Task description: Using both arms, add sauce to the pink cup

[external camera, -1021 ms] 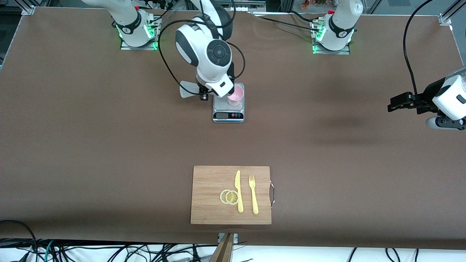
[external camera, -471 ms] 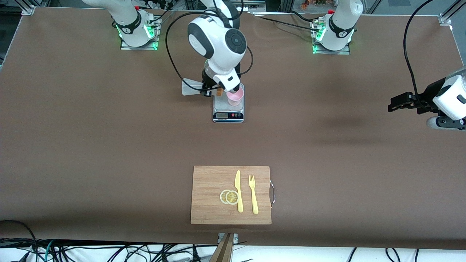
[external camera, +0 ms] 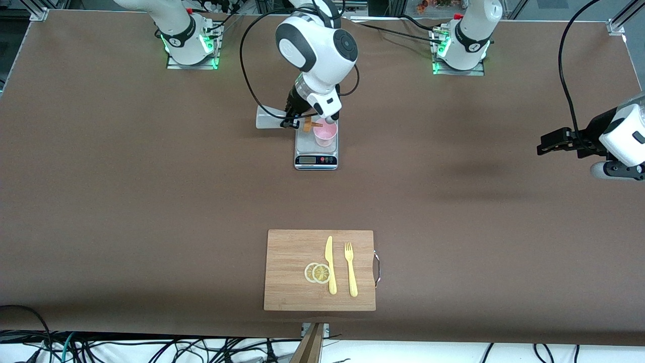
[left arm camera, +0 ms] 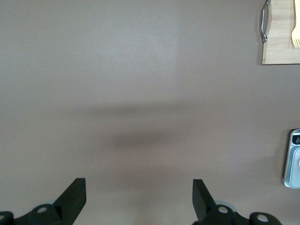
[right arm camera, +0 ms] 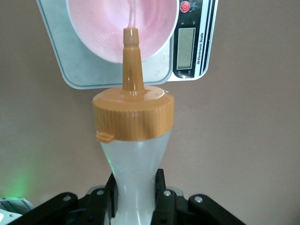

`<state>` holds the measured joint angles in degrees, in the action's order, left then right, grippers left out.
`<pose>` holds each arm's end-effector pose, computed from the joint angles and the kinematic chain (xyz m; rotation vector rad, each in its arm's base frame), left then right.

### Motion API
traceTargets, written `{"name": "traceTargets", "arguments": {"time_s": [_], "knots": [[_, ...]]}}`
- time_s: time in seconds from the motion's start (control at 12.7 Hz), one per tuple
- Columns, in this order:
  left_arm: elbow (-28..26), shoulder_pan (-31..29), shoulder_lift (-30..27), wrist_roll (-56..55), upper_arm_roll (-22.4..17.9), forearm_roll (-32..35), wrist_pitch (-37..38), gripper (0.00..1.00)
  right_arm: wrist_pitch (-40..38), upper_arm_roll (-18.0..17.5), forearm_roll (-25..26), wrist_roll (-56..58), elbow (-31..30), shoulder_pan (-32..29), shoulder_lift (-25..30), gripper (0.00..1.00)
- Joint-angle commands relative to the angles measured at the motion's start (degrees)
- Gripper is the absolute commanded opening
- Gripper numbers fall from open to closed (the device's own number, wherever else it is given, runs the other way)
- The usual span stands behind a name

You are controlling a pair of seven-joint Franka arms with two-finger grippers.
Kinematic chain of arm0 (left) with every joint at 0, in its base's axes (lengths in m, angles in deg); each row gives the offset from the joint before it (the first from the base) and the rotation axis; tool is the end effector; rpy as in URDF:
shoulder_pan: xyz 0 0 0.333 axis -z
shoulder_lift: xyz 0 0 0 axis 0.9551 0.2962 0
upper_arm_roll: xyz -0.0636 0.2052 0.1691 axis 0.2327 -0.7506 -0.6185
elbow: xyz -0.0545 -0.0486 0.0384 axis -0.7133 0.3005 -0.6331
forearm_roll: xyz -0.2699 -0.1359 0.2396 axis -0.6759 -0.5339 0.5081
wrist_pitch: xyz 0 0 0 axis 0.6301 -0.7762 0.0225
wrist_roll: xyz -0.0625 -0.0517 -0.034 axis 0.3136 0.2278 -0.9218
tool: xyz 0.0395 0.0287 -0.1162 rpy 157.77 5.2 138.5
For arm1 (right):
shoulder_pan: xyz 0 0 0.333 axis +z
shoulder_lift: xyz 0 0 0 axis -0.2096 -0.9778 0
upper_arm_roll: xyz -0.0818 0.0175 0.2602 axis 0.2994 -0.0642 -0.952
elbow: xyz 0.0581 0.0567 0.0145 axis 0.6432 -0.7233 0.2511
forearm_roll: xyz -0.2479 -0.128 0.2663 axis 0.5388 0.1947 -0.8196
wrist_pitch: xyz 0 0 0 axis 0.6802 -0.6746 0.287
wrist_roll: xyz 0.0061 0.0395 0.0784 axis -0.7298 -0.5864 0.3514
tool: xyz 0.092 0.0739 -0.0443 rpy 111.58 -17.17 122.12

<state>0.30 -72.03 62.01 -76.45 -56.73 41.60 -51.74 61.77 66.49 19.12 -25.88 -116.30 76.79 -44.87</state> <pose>0.5837 0.0122 0.4951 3.0651 -0.0241 -0.1935 0.3748 0.4663 0.2723 1.9590 1.8497 -0.4132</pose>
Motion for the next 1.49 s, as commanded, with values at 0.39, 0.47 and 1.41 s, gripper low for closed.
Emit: {"name": "traceTargets", "arguments": {"time_s": [0.39,0.47,1.41], "knots": [[1.8,-0.1,0.8,1.1,0.0,1.4,1.4,1.00,-2.0,0.5,3.2,-3.9,-0.3,1.8,0.8,0.31],[1.8,-0.1,0.8,1.1,0.0,1.4,1.4,1.00,-2.0,0.5,3.2,-3.9,-0.3,1.8,0.8,0.31],[1.9,-0.1,1.0,1.1,0.0,1.4,1.4,1.00,-0.5,1.0,0.0,-4.2,-1.0,1.4,1.4,0.31]]}}
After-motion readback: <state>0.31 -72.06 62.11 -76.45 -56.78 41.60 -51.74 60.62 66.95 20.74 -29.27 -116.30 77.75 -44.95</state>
